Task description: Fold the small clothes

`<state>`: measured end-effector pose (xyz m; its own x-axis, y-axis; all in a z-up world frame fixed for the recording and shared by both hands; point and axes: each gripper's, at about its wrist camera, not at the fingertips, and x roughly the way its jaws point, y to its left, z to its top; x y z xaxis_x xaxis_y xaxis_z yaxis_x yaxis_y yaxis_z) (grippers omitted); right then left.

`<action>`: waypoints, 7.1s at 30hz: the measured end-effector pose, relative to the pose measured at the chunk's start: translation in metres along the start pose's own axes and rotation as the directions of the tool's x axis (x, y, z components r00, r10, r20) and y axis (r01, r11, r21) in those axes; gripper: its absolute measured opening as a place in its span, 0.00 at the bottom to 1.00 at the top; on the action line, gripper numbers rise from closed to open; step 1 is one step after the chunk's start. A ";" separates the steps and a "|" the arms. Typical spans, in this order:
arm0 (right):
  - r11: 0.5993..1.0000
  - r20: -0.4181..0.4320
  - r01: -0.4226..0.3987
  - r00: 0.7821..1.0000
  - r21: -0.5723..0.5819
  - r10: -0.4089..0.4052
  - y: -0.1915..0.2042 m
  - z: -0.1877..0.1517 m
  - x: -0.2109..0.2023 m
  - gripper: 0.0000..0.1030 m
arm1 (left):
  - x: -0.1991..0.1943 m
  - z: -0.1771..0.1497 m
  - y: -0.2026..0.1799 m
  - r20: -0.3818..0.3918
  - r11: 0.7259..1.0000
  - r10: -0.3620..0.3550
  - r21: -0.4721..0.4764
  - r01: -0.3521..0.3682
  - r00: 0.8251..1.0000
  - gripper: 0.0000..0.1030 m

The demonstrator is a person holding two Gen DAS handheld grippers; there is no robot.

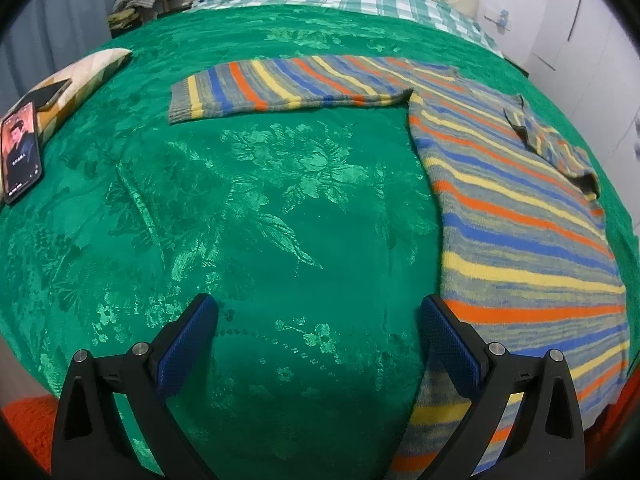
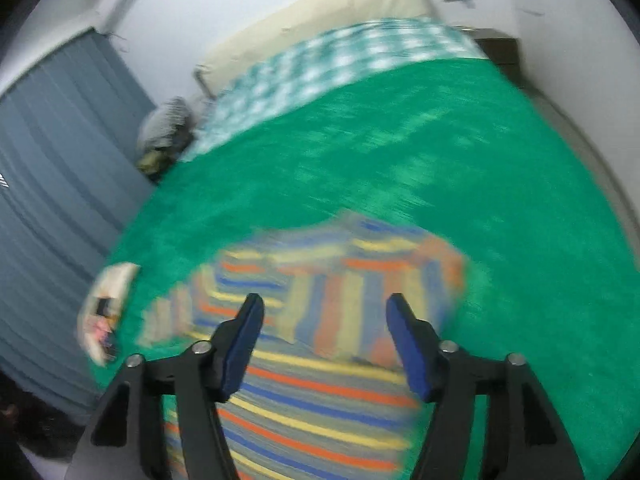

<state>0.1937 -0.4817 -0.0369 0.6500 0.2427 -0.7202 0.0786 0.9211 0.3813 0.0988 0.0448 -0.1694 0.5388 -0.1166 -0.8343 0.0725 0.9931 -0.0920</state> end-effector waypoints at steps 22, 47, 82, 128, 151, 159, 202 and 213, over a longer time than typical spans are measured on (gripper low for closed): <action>0.865 -0.215 0.021 0.965 -0.502 -0.148 0.137 -0.071 0.159 0.53 | 0.004 -0.006 -0.006 0.006 0.998 0.046 0.041 -0.047 0.999 0.99; 0.815 -0.138 0.068 0.974 -0.575 -0.179 0.146 -0.064 0.149 0.67 | 0.007 -0.005 -0.007 0.009 0.998 0.057 0.030 -0.057 0.998 0.99; 0.902 -0.041 0.432 0.901 0.017 -0.431 -0.111 -0.164 -0.019 0.85 | 0.014 -0.010 -0.009 0.014 0.996 0.074 0.049 -0.074 0.997 1.00; 0.863 -0.014 0.504 0.864 0.035 -0.504 -0.124 -0.188 0.005 1.00 | 0.013 -0.011 -0.008 0.016 0.995 0.075 0.058 -0.076 0.997 1.00; 0.855 -0.013 0.517 0.856 0.033 -0.517 -0.122 -0.186 0.005 1.00 | 0.081 0.170 0.128 -0.144 0.924 -0.028 -0.381 -0.029 0.989 0.02; 0.856 -0.013 0.516 0.856 0.033 -0.516 -0.123 -0.186 0.005 1.00 | -0.038 0.270 -0.048 0.122 0.986 -0.148 0.097 0.136 0.981 0.02; 0.851 0.021 0.524 0.851 0.031 -0.525 -0.121 -0.191 0.003 1.00 | 0.025 0.014 0.012 0.072 0.994 0.106 -0.034 -0.104 0.992 1.00; 0.851 0.022 0.524 0.851 0.032 -0.524 -0.121 -0.191 0.003 1.00 | 0.026 0.012 0.010 0.085 0.992 0.127 -0.021 -0.126 0.988 1.00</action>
<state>0.0415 -0.5342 -0.1955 0.5286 -0.2829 -0.8003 0.4312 0.9016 -0.0339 0.1234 0.0519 -0.1856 0.6128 0.0100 -0.7902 -0.0138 0.9999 0.0019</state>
